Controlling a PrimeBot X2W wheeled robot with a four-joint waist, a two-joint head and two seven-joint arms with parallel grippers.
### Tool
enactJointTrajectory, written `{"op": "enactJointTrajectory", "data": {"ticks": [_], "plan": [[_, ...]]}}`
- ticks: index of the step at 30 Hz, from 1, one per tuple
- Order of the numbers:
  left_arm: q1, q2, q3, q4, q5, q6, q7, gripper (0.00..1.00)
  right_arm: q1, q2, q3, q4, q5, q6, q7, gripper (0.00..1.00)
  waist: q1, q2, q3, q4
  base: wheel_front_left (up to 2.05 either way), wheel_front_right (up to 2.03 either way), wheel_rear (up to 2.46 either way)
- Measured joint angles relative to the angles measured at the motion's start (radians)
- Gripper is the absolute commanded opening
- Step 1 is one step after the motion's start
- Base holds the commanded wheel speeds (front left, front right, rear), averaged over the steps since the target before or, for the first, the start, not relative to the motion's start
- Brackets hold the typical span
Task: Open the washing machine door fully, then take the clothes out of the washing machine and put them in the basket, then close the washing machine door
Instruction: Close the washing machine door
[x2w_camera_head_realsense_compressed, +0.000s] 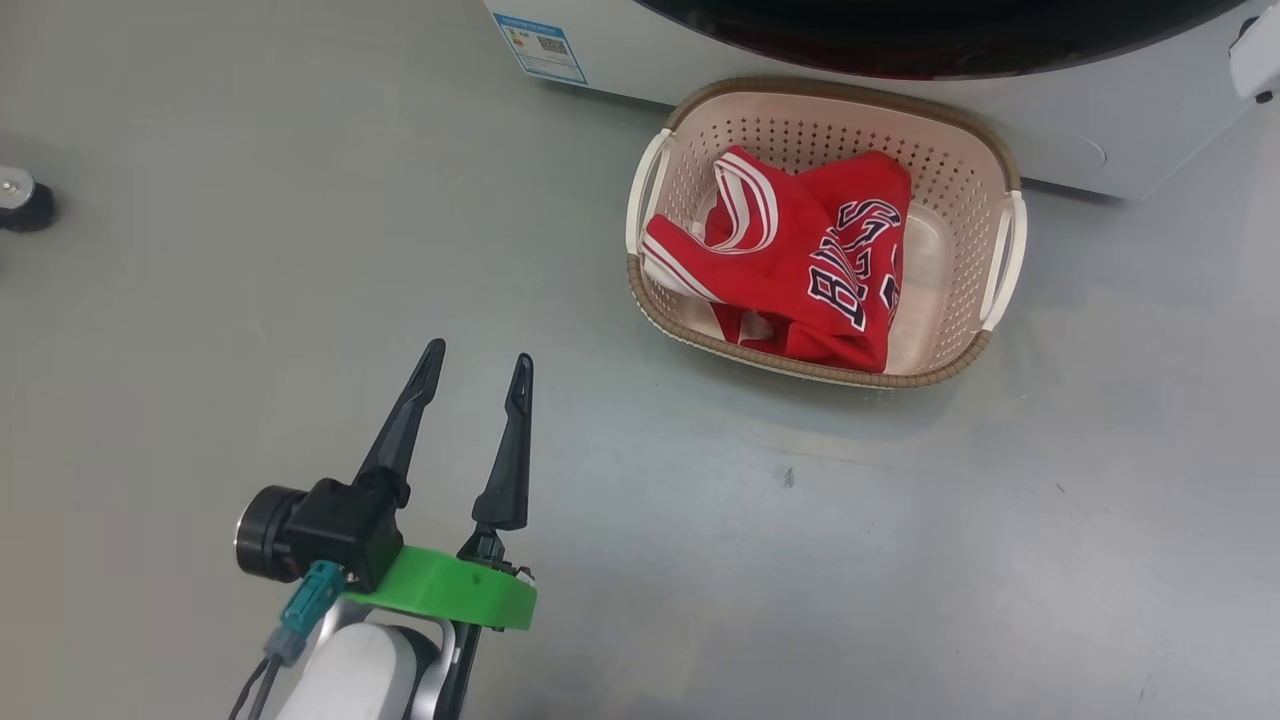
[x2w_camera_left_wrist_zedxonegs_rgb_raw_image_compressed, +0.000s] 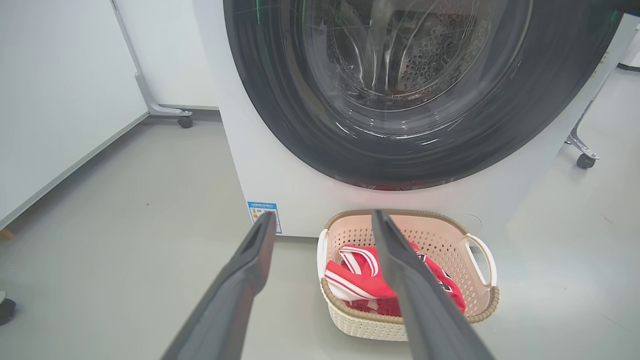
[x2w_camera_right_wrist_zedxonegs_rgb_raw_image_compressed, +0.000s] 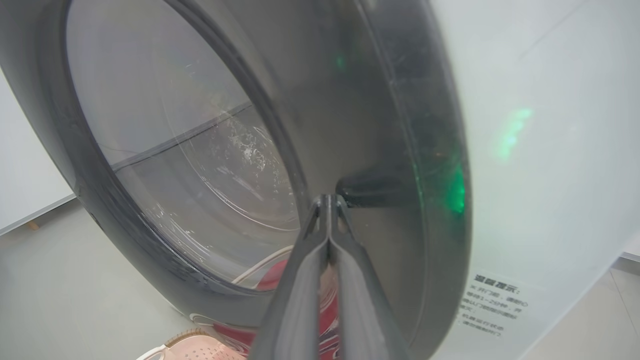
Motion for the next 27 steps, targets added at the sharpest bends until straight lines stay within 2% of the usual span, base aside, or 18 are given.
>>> {"op": "enactJointTrajectory", "data": {"ticks": [15,27], "plan": [[-0.011,-0.002,0.007,0.038,-0.006,0.006,-0.008,1.0,0.003,0.002,0.071,0.053,-0.02,0.013,-0.068,0.0,0.0,0.0,-0.027,-0.012,0.0,0.0,0.0],[-0.011,0.003,0.043,0.058,0.01,0.015,-0.01,1.0,0.166,0.058,0.091,0.049,0.008,0.021,-0.188,0.0,0.0,0.0,-0.078,-0.067,0.0,0.0,0.0]]}}
